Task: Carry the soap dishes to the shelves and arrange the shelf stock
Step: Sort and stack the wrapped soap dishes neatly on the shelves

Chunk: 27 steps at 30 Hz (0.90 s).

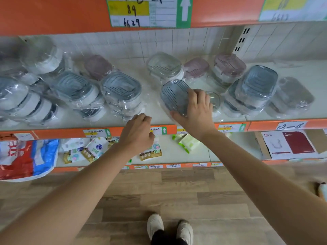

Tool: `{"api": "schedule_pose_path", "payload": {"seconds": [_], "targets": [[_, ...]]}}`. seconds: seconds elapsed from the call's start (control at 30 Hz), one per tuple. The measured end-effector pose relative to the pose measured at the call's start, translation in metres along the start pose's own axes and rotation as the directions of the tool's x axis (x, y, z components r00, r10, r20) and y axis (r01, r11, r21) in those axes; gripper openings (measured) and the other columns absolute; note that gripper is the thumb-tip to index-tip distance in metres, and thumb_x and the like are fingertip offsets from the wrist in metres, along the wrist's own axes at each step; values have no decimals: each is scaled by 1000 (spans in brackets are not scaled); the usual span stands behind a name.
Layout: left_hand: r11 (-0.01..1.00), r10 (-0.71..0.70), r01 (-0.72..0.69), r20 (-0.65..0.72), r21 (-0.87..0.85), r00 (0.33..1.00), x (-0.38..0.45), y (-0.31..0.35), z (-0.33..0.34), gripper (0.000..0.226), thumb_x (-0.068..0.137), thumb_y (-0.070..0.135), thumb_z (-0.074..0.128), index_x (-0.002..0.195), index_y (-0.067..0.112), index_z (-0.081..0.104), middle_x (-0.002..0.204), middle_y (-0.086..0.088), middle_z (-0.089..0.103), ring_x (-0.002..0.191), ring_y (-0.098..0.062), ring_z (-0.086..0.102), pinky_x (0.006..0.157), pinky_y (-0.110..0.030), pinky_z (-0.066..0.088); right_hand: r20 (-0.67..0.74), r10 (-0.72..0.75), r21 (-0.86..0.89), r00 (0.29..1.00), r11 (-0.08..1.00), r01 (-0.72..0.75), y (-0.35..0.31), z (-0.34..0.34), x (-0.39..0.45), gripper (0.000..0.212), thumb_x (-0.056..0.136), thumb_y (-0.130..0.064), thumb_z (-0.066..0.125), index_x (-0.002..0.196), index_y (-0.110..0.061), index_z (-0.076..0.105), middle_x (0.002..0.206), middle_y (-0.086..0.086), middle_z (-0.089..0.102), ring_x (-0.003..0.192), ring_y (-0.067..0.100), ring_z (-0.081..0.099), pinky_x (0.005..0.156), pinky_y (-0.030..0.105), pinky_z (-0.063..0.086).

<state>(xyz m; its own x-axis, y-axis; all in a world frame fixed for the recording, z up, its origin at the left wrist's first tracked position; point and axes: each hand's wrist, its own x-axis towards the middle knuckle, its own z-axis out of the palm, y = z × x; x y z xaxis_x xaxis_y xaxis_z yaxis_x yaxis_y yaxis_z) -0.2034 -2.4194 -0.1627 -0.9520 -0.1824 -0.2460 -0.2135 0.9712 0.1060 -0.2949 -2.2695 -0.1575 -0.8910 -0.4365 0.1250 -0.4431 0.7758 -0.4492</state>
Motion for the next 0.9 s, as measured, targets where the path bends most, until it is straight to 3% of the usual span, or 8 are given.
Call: {"api": "schedule_pose_path", "payload": {"seconds": [0.13, 0.2, 0.3, 0.37, 0.47, 0.7, 0.9], "targets": [[993, 36, -37, 10, 115, 999, -22, -36, -8, 41, 92, 20, 49, 129, 3, 50, 128, -11, 53, 119, -27, 48, 98, -35, 40, -79, -78, 87, 994, 993, 85, -49, 11, 15, 93, 67, -64, 32, 129, 3, 49, 124, 21, 48, 113, 39, 44, 93, 43, 32], [991, 23, -26, 19, 133, 1000, -30, -52, -13, 41, 93, 21, 49, 130, 4, 50, 128, -11, 54, 118, -25, 49, 98, -34, 40, -98, -95, 107, 991, 989, 105, -70, 14, 23, 90, 68, -63, 36, 126, 4, 51, 121, 22, 50, 110, 40, 46, 92, 45, 35], [992, -1, 1, -3, 129, 1000, -36, -68, -19, 41, 94, 21, 47, 131, 4, 50, 128, -9, 54, 118, -23, 49, 99, -32, 39, -112, -145, 110, 983, 982, 157, -94, 22, 35, 78, 74, -54, 59, 123, 6, 52, 118, 22, 52, 107, 41, 48, 90, 47, 38], [993, -15, 16, -14, 120, 1000, -39, -72, -24, 40, 95, 22, 45, 131, 5, 49, 127, -8, 53, 117, -21, 48, 98, -30, 39, -56, -196, 89, 979, 976, 201, -107, 29, 45, 77, 78, -49, 68, 131, 3, 47, 126, 19, 47, 115, 37, 43, 96, 44, 34], [993, -2, 7, -39, 121, 999, -43, -78, -29, 41, 96, 23, 43, 133, 6, 48, 128, -6, 53, 117, -20, 48, 99, -29, 39, -7, -228, 56, 974, 972, 228, -122, 41, 66, 77, 84, -50, 61, 141, -5, 36, 138, 12, 38, 126, 31, 34, 106, 39, 26], [991, 9, 0, -60, 135, 998, -46, -91, -33, 39, 97, 24, 41, 131, 7, 49, 128, -6, 53, 116, -18, 49, 99, -28, 40, 144, -230, 33, 963, 973, 228, -144, 56, 84, 81, 86, -51, 57, 148, -12, 20, 152, 5, 19, 138, 23, 19, 110, 36, 22], [993, 57, -49, -69, 106, 996, -38, -71, -29, 33, 95, 23, 43, 123, 7, 53, 122, -5, 55, 115, -19, 48, 96, -27, 37, 86, -217, 96, 972, 973, 209, -115, 39, 69, 96, 83, -59, 58, 150, -6, 12, 155, 8, 16, 142, 24, 15, 116, 36, 16]]}}
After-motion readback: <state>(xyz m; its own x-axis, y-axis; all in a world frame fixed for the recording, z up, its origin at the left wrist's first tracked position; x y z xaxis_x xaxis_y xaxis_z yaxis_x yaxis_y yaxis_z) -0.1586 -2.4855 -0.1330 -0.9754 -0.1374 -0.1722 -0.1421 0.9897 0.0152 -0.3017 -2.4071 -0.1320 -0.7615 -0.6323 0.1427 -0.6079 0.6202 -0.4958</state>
